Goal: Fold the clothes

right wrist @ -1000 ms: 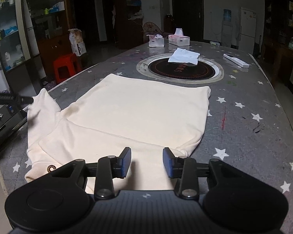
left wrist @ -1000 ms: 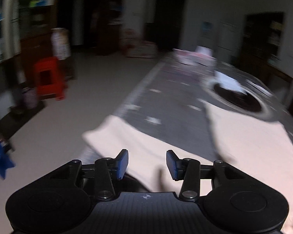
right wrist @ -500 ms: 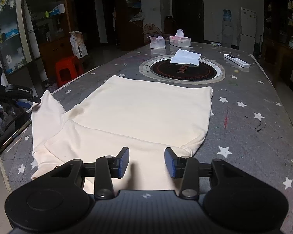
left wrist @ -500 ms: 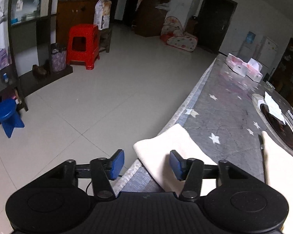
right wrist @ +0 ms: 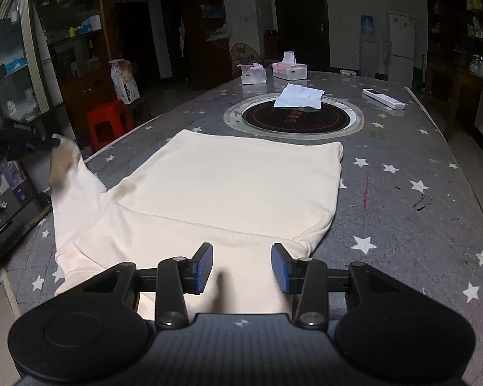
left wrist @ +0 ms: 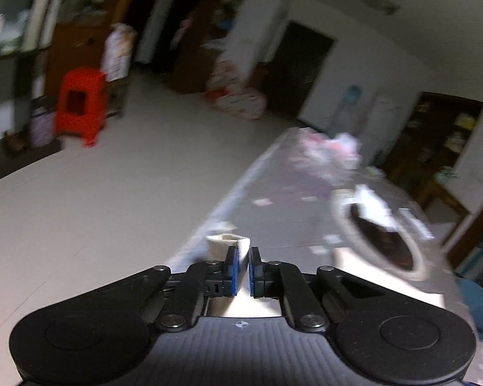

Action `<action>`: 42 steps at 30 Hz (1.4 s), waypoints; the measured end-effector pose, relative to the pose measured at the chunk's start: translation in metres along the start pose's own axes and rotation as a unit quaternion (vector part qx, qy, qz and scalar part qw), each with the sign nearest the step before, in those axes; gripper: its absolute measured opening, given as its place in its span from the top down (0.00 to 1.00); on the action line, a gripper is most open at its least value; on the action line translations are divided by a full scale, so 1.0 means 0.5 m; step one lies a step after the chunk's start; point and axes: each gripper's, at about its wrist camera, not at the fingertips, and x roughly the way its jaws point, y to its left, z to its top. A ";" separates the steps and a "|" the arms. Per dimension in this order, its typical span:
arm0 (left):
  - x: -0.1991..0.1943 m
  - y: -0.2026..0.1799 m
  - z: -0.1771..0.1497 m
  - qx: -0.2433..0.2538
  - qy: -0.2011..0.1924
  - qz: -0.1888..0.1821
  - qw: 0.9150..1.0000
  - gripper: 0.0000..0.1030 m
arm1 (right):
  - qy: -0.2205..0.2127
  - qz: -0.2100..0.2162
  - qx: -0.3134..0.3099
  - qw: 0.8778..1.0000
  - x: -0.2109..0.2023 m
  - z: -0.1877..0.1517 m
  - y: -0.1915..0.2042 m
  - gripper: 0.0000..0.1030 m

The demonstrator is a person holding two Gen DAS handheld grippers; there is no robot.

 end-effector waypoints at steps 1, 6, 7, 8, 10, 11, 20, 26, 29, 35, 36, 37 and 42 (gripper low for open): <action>-0.007 -0.024 0.001 0.008 -0.001 -0.017 1.000 0.93 | -0.002 0.001 0.001 1.000 -0.002 0.000 -0.001 0.61; -0.041 -0.158 -0.014 0.061 -0.005 -0.097 0.993 0.93 | -0.011 0.002 0.015 1.000 -0.017 -0.007 -0.014 0.61; -0.047 -0.182 -0.019 0.070 -0.004 -0.111 0.991 0.93 | -0.013 0.001 0.019 1.000 -0.020 -0.009 -0.019 0.61; -0.052 -0.203 -0.025 0.076 -0.002 -0.125 0.989 0.93 | -0.015 0.000 0.023 1.000 -0.023 -0.012 -0.024 0.61; -0.063 -0.243 -0.041 0.087 0.004 -0.155 0.984 0.93 | -0.018 -0.002 0.031 0.999 -0.029 -0.016 -0.034 0.61; -0.067 -0.265 -0.050 0.092 0.009 -0.171 0.981 0.94 | -0.019 -0.003 0.035 0.999 -0.032 -0.018 -0.039 0.61; -0.056 -0.398 -0.184 0.125 0.094 -0.279 0.947 0.93 | -0.030 -0.014 0.067 0.997 -0.056 -0.035 -0.081 0.61; -0.001 -0.415 -0.262 0.142 0.164 -0.284 0.934 0.90 | -0.036 -0.030 0.083 0.995 -0.067 -0.041 -0.104 0.61; 0.012 -0.416 -0.295 0.155 0.197 -0.285 0.925 0.86 | -0.038 -0.033 0.092 0.994 -0.071 -0.042 -0.112 0.62; -0.007 -0.389 -0.292 0.179 0.185 -0.277 0.926 0.64 | -0.034 -0.021 0.086 0.995 -0.064 -0.034 -0.103 0.63; -0.012 -0.379 -0.286 0.181 0.177 -0.271 0.929 0.64 | -0.033 -0.016 0.083 0.996 -0.060 -0.032 -0.097 0.63; -0.016 -0.369 -0.280 0.184 0.169 -0.265 0.931 0.64 | -0.030 -0.010 0.078 0.996 -0.055 -0.030 -0.089 0.65; -0.028 -0.299 -0.252 0.186 0.137 -0.211 0.950 0.64 | -0.016 0.009 0.054 0.998 -0.023 -0.023 -0.057 0.69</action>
